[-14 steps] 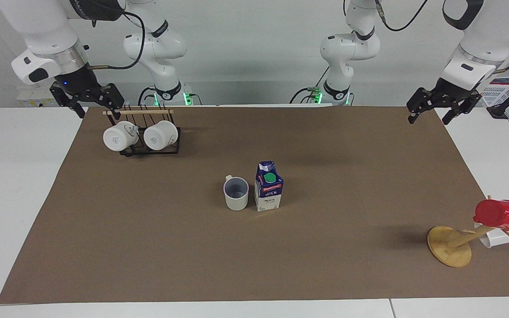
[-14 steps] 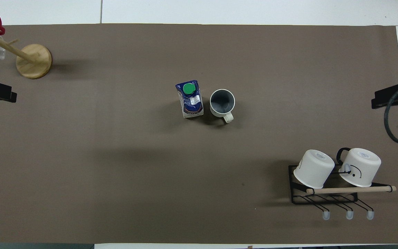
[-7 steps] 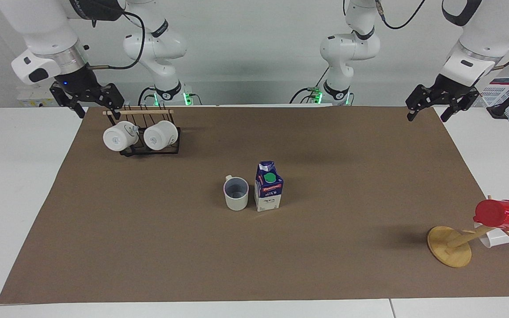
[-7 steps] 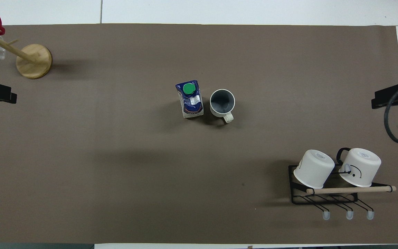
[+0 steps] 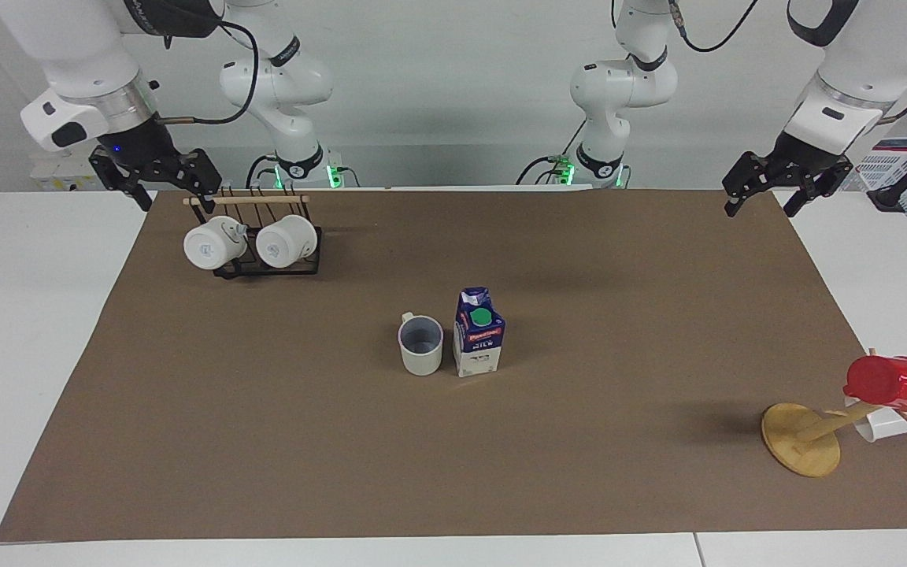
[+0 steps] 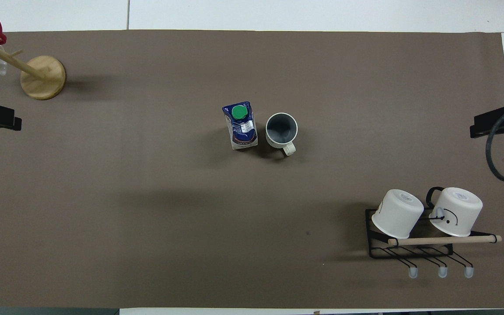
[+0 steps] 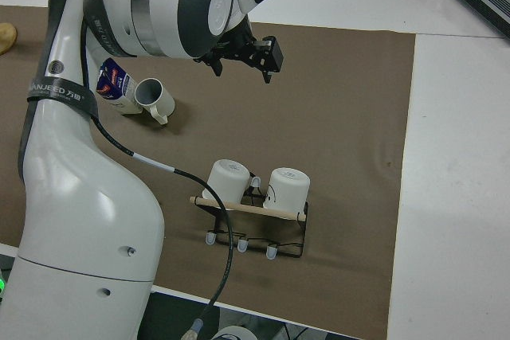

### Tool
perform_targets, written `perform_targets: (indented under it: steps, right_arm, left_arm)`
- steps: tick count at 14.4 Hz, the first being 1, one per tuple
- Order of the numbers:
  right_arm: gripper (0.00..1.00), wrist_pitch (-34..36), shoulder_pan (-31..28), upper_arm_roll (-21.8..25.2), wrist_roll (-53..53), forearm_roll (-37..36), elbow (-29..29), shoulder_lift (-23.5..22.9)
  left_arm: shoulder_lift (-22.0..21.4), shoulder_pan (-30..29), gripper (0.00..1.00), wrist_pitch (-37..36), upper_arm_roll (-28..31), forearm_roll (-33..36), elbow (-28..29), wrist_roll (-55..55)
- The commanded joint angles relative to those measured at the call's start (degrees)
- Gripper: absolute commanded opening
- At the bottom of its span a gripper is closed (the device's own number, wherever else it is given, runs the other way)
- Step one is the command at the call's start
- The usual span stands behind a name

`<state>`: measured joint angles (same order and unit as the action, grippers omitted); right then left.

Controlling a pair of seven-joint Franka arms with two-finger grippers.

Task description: Place cup and milk on table

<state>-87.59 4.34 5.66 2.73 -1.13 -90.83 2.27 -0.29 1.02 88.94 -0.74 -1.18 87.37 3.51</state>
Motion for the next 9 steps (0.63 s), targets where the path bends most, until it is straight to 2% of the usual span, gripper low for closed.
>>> perform_targets:
  steps: [1, 9]
  right_arm:
    - [1.00, -0.6, -0.3, -0.2, -1.0, -0.4, -0.8, 0.4]
    - [1.00, -0.7, -0.2, -0.2, -0.9, -0.2, -0.9, 0.5]
  left_arm:
    - [-1.7, 0.1, 1.00, 0.4, 0.0, -0.6, 2.2, -0.8]
    - [-2.3, -0.1, 1.00, -0.1, 0.0, -0.6, 2.1, -0.8]
